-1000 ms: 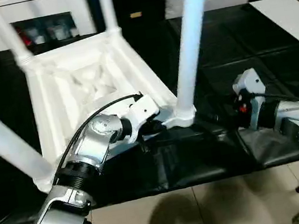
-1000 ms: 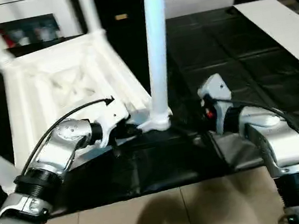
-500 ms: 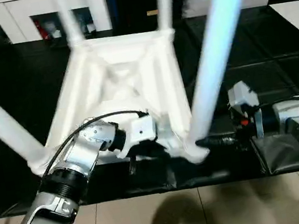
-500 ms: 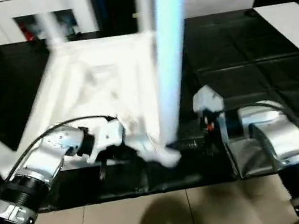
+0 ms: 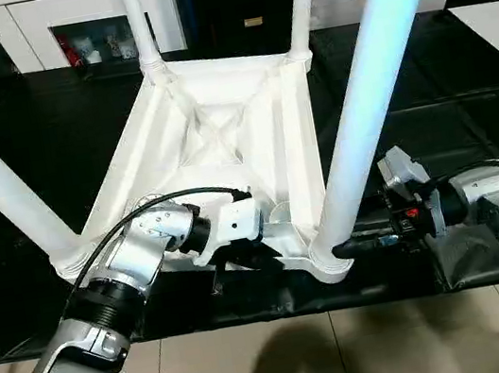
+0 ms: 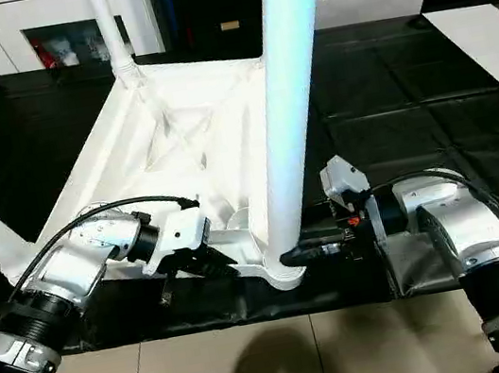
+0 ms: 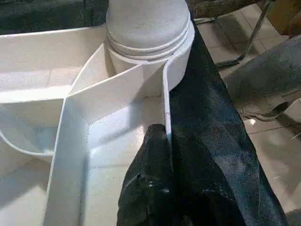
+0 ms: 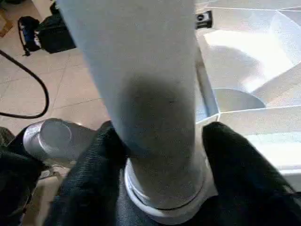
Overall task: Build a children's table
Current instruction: Rotate leg to tighten
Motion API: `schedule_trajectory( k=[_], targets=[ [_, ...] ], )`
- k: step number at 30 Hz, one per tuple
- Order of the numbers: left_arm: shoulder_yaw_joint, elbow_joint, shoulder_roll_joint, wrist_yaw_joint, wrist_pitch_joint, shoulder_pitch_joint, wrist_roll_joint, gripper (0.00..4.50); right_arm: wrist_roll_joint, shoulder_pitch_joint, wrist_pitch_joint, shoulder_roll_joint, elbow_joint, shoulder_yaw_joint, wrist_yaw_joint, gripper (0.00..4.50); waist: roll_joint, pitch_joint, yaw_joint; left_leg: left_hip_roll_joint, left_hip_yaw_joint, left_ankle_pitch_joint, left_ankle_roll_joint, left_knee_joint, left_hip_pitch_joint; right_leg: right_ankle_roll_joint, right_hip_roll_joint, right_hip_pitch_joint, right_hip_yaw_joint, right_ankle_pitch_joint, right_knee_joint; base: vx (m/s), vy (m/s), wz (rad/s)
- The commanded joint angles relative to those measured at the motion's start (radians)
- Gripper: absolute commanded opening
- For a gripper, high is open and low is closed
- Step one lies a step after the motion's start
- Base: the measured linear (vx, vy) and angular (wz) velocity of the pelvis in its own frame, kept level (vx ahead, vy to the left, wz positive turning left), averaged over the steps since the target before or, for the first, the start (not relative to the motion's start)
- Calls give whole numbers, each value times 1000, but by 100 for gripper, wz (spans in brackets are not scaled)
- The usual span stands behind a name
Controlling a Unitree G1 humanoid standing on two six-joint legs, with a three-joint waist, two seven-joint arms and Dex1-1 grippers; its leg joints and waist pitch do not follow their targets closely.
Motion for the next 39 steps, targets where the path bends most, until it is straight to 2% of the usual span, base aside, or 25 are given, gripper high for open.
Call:
schedule_trajectory(
  k=[1,4,8,9,10,11,12,13,15,16,17,18,19,21,23,24,25,26,28,29,31,32,35,37,39],
  targets=[
    [-1,-32,-7,-22,-44,-45,-17,0,0,-19,-12,2,5,6,9,231,-16,-92,-12,89,-35,-66,94,-74,12,-29,-102,69,89,-379,-73,0,0,0],
    [7,-30,-12,-13,-24,-44,-21,0,4,-12,-7,8,-3,11,12,217,-16,-92,-11,89,-35,-63,94,-74,11,-31,-102,69,90,-372,-71,0,0,0],
    [31,-43,-30,6,52,-40,-49,0,40,10,48,23,-44,-1,-8,195,-18,-89,-14,91,-36,-60,97,-75,12,-35,-102,69,90,-372,-71,0,0,0],
    [41,-48,-44,38,99,-41,-51,0,60,16,105,45,-65,-21,-65,195,-18,-87,-13,88,-35,-69,94,-75,13,-32,-103,68,90,-388,-76,0,0,0],
    [41,-48,-44,38,99,-41,-51,0,60,16,105,45,-65,-21,-65,195,-18,-87,-13,88,-35,-69,94,-75,13,-32,-103,68,90,-388,-76,0,0,0],
    [50,-42,-66,91,138,-47,-41,0,53,18,159,93,-87,-45,-193,194,-18,-87,-14,89,-36,-67,90,-76,12,-31,-103,69,89,-392,-76,0,0,0],
    [60,-31,-94,148,190,-58,-33,0,15,11,185,143,-88,-56,-323,193,-18,-86,-19,92,-39,-65,75,-78,13,-28,-102,67,88,-396,-76,0,0,0],
    [60,-31,-95,149,192,-58,-33,0,14,11,185,144,-87,-56,-327,193,-16,-82,-30,85,-39,-87,54,-79,15,-19,-101,66,83,-431,-86,0,0,0],
    [66,-21,-118,191,220,-67,-26,0,-12,2,212,181,-83,-66,-419,193,-19,-81,-45,71,-37,-107,39,-76,13,12,-103,73,77,-488,-98,0,0,0],
    [70,-12,-134,220,231,-74,-22,0,-20,-4,234,205,-82,-75,-473,193,-19,-79,-51,71,-38,-111,39,-77,11,20,-102,74,75,-498,-101,0,0,0],
    [87,10,-177,307,269,-90,-14,0,-35,-16,280,260,-87,-99,-585,193,-18,-79,-66,72,-41,-109,39,-75,4,34,-98,77,71,-494,-101,0,0,0],
    [103,24,-206,374,300,-102,-10,0,-52,-23,304,289,-91,-108,-649,193,-16,-80,-80,74,-44,-112,34,-74,5,36,-95,74,66,-486,-105,0,0,0],
    [114,31,-226,418,324,-109,-6,0,-63,-26,323,307,-96,-114,-691,193,-19,-83,-91,65,-43,-114,31,-71,6,45,-97,77,64,-490,-108,0,0,0],
    [128,38,-264,483,360,-122,-2,0,-91,-35,374,355,-104,-138,-802,193,-24,-85,-104,61,-43,-91,49,-71,-3,44,-95,82,65,-463,-102,0,0,0],
    [137,35,-296,537,389,-130,5,0,-117,-43,418,411,-112,-171,-926,193,-17,-90,-112,62,-43,-60,66,-70,-6,34,-96,83,68,-423,-97,0,0,0],
    [140,32,-309,559,402,-132,9,0,-127,-46,434,436,-117,-185,-980,193,-18,-91,-116,66,-44,-33,77,-71,-7,18,-95,82,72,-379,-90,0,0,0],
    [144,28,-325,590,415,-134,16,0,-128,-48,443,465,-125,-200,-1036,193,-18,-94,-118,68,-45,-7,87,-70,-8,6,-95,82,75,-335,-83,0,0,0],
    [144,22,-339,611,426,-135,22,0,-133,-46,442,483,-137,-198,-1065,193,-10,-95,-117,71,-45,3,92,-71,-4,-6,-97,79,77,-314,-80,0,0,0],
    [141,12,-360,636,438,-131,32,0,-144,-40,434,506,-160,-190,-1093,193,-11,-97,-118,77,-46,31,117,-70,-1,-37,-96,78,81,-244,-69,0,0,0],
    [132,3,-373,651,448,-126,38,0,-152,-35,420,523,-177,-184,-1111,249,-11,-99,-117,81,-47,51,134,-69,-2,-61,-98,78,85,-196,-59,0,0,0],
    [126,-3,-373,653,449,-121,39,0,-156,-30,397,522,-183,-178,-1106,263,-12,-95,-115,81,-43,40,152,-70,3,-87,-100,76,88,-183,-58,0,0,0],
    [125,-3,-371,652,448,-120,40,0,-155,-29,393,521,-184,-179,-1104,269,-11,-94,-114,79,-41,29,151,-71,2,-89,-101,78,88,-193,-60,0,0,0],
    [124,-5,-352,644,436,-116,44,0,-155,-20,379,508,-198,-187,-1093,307,-12,-89,-111,76,-39,-12,133,-74,4,-66,-99,79,86,-265,-71,0,0,0],
    [124,-11,-332,627,422,-110,45,0,-150,-11,365,485,-207,-183,-1063,318,-12,-90,-108,79,-41,-13,130,-75,4,-58,-99,80,87,-263,-70,0,0,0],
    [124,-30,-281,567,387,-88,36,0,-114,13,370,426,-231,-180,-970,352,-11,-91,-105,81,-43,-6,135,-74,4,-57,-100,81,88,-242,-67,0,0,0]
  ],
)
